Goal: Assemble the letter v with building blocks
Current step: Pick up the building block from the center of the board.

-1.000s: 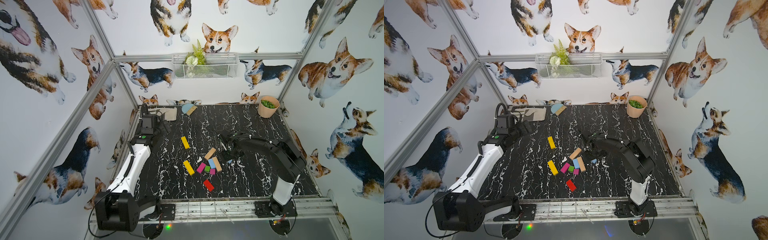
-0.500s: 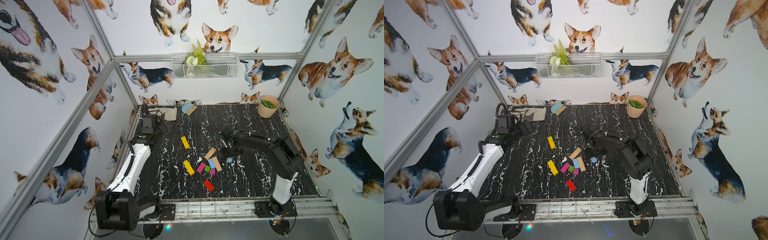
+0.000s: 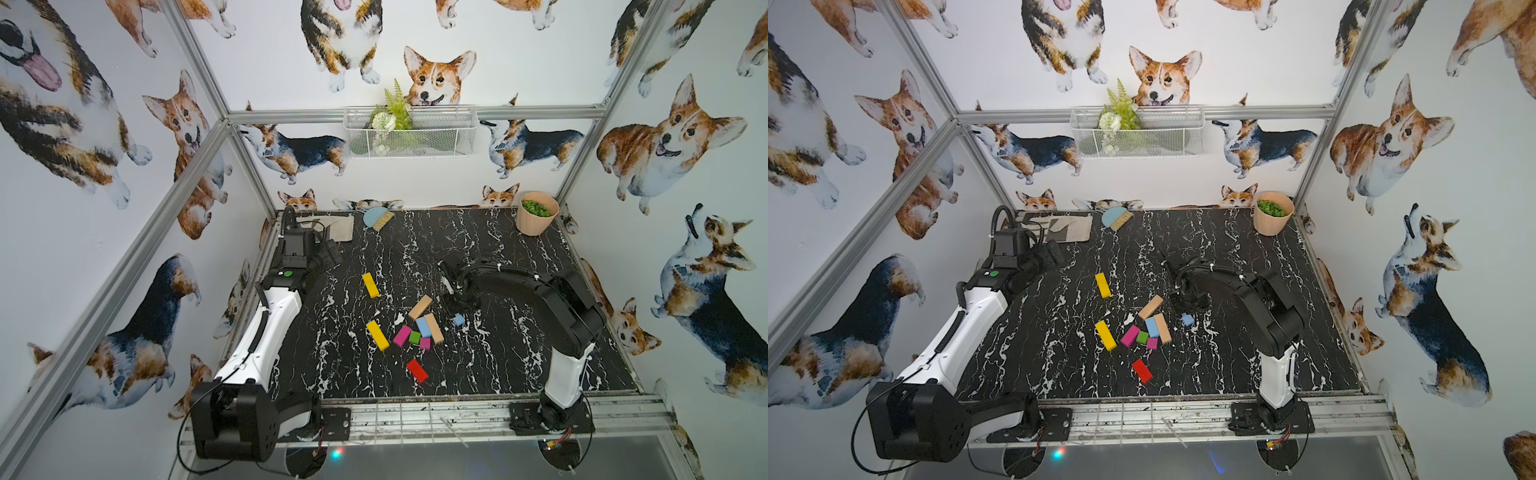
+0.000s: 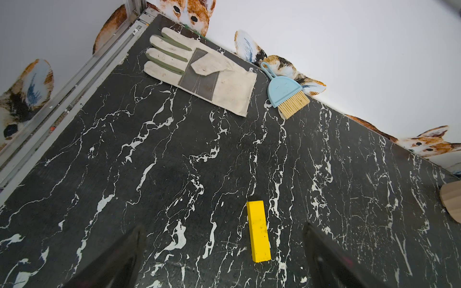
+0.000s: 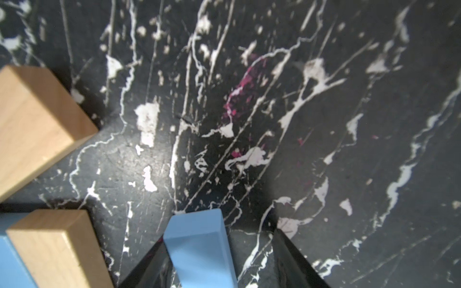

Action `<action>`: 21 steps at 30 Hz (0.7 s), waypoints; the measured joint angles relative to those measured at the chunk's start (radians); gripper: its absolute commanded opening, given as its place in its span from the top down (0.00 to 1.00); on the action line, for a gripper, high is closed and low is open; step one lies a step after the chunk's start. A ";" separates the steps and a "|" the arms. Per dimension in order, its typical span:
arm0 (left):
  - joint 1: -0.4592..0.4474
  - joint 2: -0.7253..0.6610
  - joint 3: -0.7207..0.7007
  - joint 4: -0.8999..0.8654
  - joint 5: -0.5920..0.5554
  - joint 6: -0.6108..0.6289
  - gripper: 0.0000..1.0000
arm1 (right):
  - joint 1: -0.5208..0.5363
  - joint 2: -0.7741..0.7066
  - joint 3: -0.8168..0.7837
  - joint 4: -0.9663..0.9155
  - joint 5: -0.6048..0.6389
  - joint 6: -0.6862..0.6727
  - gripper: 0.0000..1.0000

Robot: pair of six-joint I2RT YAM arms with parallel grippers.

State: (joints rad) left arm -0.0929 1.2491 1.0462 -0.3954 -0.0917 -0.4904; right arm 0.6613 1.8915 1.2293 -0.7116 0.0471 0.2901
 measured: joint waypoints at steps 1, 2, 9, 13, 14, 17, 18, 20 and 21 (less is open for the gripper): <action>0.000 0.000 0.000 0.000 0.000 0.000 0.00 | 0.000 -0.001 -0.002 0.003 0.000 0.000 0.47; 0.000 0.000 0.000 0.000 0.000 0.000 0.00 | 0.000 -0.002 -0.004 0.005 0.000 0.000 0.50; 0.000 0.000 0.000 0.000 0.000 0.000 0.00 | 0.000 -0.027 -0.037 0.029 -0.001 0.006 0.50; 0.000 0.000 0.000 0.000 0.000 0.000 0.00 | 0.000 -0.034 -0.048 0.033 -0.010 0.013 0.43; 0.000 0.000 0.000 0.000 0.000 0.000 0.00 | 0.001 -0.037 -0.050 0.037 -0.012 0.018 0.42; 0.000 0.000 0.000 0.000 0.002 0.000 0.00 | 0.006 -0.051 -0.064 0.045 -0.021 0.023 0.44; 0.000 0.000 0.000 0.000 0.003 0.000 0.00 | 0.006 -0.057 -0.070 0.036 -0.021 0.025 0.45; 0.000 0.001 0.000 0.000 0.003 0.000 0.00 | 0.006 -0.066 -0.080 0.024 -0.023 0.028 0.50; 0.000 0.001 0.000 0.000 0.003 0.000 0.00 | 0.006 -0.068 -0.084 0.023 -0.025 0.030 0.53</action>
State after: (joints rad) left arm -0.0929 1.2503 1.0462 -0.3950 -0.0883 -0.4904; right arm 0.6678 1.8236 1.1458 -0.6891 0.0223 0.3202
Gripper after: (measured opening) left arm 0.999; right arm 0.533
